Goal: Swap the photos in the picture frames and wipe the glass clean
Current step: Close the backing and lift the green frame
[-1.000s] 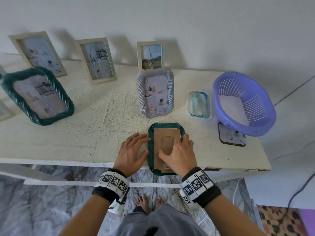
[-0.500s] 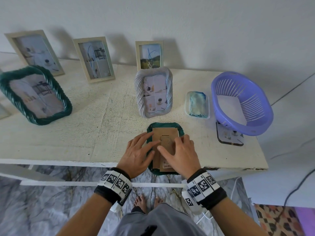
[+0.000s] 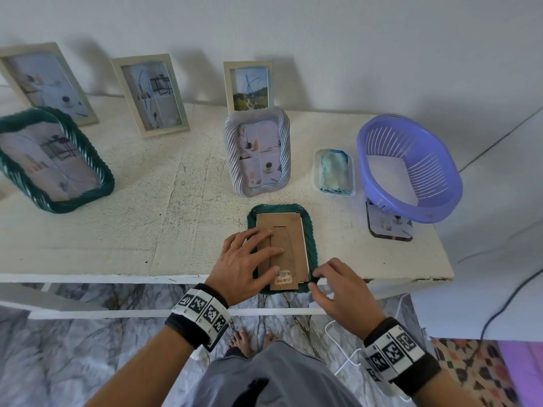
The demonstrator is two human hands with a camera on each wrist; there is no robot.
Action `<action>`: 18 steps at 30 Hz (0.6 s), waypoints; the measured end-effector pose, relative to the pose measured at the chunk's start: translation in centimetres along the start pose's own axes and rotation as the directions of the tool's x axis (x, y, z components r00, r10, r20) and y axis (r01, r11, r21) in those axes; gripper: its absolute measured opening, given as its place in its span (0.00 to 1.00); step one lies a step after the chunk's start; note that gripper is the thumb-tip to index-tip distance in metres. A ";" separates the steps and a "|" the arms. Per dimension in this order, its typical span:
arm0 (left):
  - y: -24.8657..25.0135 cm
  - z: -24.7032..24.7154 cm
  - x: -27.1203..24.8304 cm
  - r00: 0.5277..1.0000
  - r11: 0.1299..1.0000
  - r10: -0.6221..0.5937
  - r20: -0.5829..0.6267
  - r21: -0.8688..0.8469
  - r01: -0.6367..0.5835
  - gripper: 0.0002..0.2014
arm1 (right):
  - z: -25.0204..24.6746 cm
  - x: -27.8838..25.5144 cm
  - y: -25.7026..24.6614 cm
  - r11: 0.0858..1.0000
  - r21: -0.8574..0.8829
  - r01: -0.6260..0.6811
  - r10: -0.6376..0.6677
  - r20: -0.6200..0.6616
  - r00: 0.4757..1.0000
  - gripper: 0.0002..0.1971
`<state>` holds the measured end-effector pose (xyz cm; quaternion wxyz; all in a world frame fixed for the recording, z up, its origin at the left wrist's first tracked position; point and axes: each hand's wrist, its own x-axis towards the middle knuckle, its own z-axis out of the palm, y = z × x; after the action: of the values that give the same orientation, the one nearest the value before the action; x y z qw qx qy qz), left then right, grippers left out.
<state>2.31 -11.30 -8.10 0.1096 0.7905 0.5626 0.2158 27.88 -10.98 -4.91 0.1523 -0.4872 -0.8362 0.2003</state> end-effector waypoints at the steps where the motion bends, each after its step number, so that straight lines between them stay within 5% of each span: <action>1: 0.0 0.1 0.0 1.000 1.000 -0.004 -0.003 0.004 0.004 0.20 | 0.2 -0.1 -0.1 1.000 -0.007 -0.015 0.015 -0.020 1.000 0.09; 9: -0.2 0.7 -0.2 1.000 1.000 -0.018 -0.018 0.024 0.019 0.20 | 1.1 0.0 -1.0 0.996 -0.052 -0.073 0.068 -0.087 0.994 0.09; 13: -0.2 0.8 -0.3 1.000 1.000 -0.017 -0.027 0.014 0.017 0.20 | 1.1 0.0 -0.9 0.984 0.044 -0.173 0.175 -0.055 0.983 0.06; 18: -0.1 1.2 -0.5 0.999 0.998 -0.021 -0.033 -0.059 0.019 0.20 | 0.8 0.1 -0.5 0.985 0.072 -0.156 0.156 0.007 0.988 0.05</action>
<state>2.64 -11.65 -9.26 0.1255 0.7777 0.5655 0.2444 27.08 -11.29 -5.33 0.1531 -0.5452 -0.7879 0.2421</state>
